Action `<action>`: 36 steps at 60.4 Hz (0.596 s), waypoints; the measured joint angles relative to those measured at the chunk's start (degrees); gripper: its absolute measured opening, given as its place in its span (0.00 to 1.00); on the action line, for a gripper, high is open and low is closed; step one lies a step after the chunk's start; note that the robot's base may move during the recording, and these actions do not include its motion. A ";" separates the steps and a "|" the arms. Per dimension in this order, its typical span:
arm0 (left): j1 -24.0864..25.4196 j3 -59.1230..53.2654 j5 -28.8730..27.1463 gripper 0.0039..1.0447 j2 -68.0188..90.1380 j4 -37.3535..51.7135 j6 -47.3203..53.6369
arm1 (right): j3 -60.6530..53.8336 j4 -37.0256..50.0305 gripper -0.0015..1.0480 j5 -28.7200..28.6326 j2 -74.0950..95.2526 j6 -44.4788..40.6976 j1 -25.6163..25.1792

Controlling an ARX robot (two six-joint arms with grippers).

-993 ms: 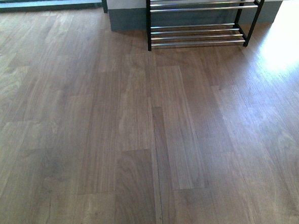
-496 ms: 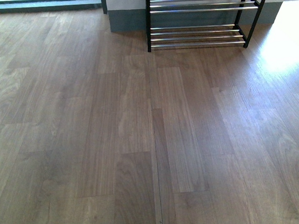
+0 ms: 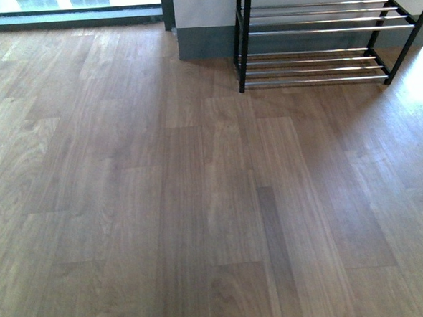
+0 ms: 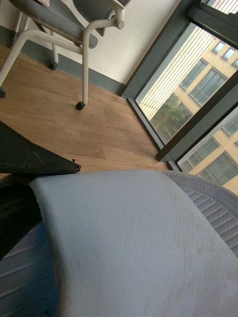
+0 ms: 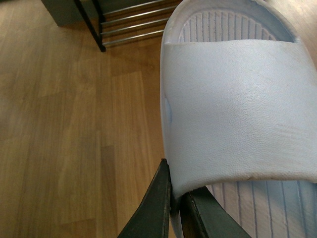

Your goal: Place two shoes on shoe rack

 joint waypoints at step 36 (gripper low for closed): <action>-0.04 0.04 -0.22 0.02 0.00 0.00 -0.02 | -0.02 0.00 0.02 -0.17 0.00 -0.02 0.28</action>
